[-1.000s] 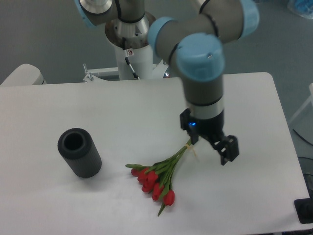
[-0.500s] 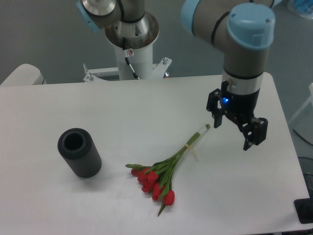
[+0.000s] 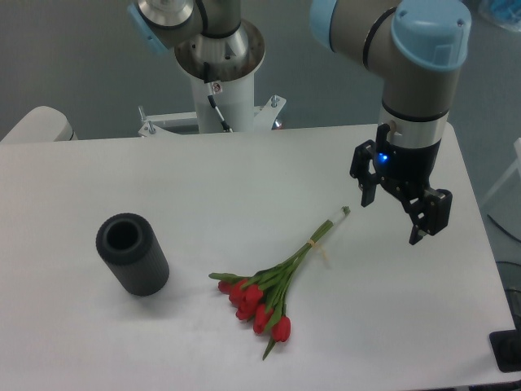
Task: Place the flowers on the table
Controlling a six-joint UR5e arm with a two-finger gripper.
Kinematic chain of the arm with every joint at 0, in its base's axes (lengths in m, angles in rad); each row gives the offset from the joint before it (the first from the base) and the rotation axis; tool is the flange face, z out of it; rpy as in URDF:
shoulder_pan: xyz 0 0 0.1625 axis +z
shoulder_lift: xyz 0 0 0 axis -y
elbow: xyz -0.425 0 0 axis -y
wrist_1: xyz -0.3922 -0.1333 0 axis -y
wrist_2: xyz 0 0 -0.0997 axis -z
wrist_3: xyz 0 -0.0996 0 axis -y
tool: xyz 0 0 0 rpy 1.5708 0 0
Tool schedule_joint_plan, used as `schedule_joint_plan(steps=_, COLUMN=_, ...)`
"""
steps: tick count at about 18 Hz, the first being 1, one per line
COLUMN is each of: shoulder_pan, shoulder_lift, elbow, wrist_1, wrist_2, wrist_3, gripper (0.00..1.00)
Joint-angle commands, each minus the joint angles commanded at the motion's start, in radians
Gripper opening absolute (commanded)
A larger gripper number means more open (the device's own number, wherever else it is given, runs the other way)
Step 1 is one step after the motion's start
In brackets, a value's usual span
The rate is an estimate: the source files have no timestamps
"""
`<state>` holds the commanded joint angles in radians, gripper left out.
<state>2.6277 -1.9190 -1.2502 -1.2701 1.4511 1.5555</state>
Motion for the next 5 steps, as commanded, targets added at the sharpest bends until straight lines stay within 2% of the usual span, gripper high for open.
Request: schedule_joint_plan(steps=5, shoulder_pan=-0.002, shoulder_lift=0.0, elbow=0.0, wrist_1=0.003, wrist_2=0.0, wrist_3=0.0, gripper=0.99)
